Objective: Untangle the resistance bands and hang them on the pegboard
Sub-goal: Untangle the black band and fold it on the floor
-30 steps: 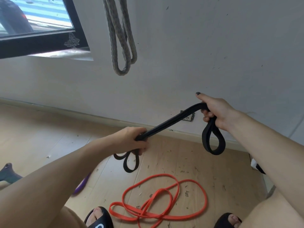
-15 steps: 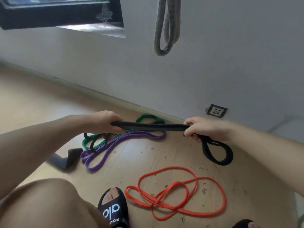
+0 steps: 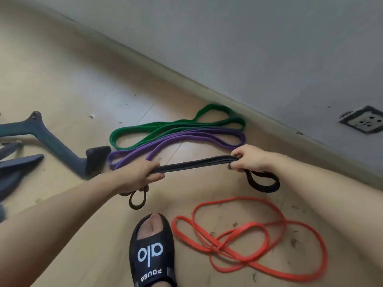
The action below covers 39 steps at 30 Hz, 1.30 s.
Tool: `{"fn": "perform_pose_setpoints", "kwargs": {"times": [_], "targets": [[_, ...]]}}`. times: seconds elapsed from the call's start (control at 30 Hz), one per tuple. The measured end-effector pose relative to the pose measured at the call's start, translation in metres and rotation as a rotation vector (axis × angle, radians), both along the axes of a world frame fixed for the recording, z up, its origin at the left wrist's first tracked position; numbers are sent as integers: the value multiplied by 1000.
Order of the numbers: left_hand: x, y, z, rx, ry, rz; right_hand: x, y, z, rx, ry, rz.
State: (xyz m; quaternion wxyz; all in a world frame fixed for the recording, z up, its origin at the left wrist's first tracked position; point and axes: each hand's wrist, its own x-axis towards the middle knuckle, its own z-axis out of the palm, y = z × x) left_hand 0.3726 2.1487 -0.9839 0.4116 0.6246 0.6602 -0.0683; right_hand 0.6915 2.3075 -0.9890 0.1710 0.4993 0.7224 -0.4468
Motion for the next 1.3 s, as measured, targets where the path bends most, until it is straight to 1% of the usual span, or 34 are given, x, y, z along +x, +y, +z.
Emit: {"fn": "perform_pose_setpoints", "kwargs": {"times": [0.2,0.3,0.4,0.53,0.6,0.67,0.77,0.93,1.0,1.2,1.3], "targets": [[-10,17,-76,-5,122,-64,-17,21,-57,143,-94,117],[-11,17,-100,-7,140,-68,-23,22,-74,305,-109,188],[-12,12,-115,111,242,-93,-24,10,-83,490,-122,166],[-12,3,-121,295,351,-114,-17,-7,-96,707,-124,269],[-10,-1,-122,333,349,-93,-14,-12,-102,785,-105,305],[-8,-4,-121,325,305,-32,-11,-15,-109,852,-83,344],[-5,-7,-120,371,284,-6,-8,-14,-114,883,-63,376],[3,-11,-114,480,471,-141,-3,-17,-113,905,-117,371],[7,-14,-113,490,520,-162,2,-22,-113,903,-127,368],[10,-12,-119,432,553,-55,25,-28,-111,894,-155,285],[3,-6,-117,417,589,-23,26,-25,-110,925,-114,261]]}}
